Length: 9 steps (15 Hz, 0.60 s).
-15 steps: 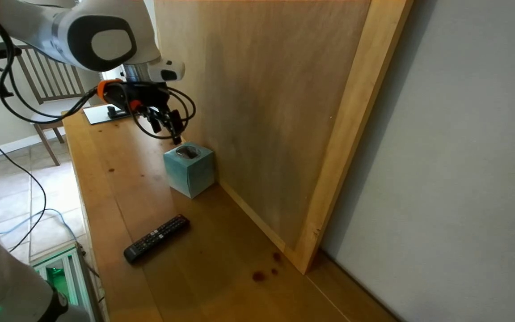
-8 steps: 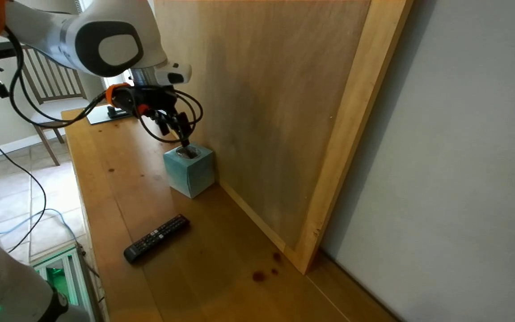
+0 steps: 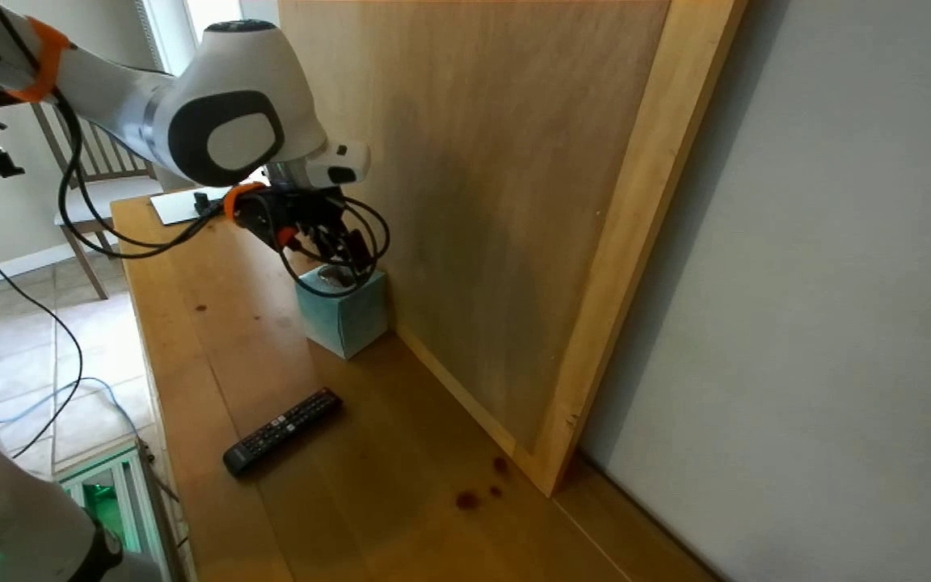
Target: Move the blue tissue box to the left.
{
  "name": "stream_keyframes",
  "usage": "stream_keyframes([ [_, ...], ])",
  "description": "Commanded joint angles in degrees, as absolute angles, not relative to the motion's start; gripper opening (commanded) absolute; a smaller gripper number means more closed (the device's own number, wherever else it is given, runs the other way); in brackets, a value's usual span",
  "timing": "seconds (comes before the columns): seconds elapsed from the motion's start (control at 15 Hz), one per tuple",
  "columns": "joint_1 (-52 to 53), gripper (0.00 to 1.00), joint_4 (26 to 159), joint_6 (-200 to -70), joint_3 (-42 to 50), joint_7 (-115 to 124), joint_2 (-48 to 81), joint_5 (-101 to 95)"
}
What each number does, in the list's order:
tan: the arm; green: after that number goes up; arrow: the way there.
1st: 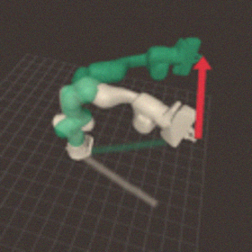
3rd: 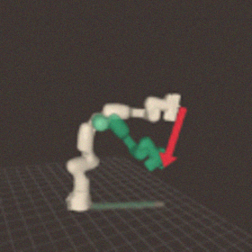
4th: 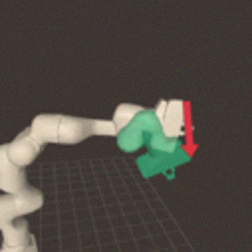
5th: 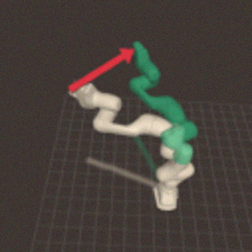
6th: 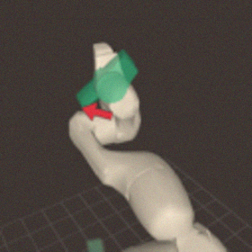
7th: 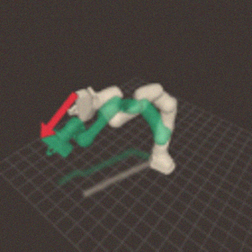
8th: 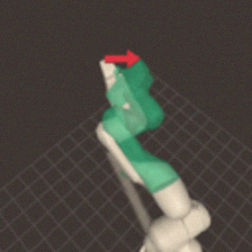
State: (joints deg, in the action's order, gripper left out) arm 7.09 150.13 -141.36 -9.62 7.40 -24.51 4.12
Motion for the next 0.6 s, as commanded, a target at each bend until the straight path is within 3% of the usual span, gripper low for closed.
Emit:
stream_keyframes([
  [0.0,7.76,1.0,151.43,-145.69,-8.54,6.64,-22.17,5.19],
  [0.53,9.04,1.0,153.08,-155.19,-7.84,6.23,-16.18,7.72],
])
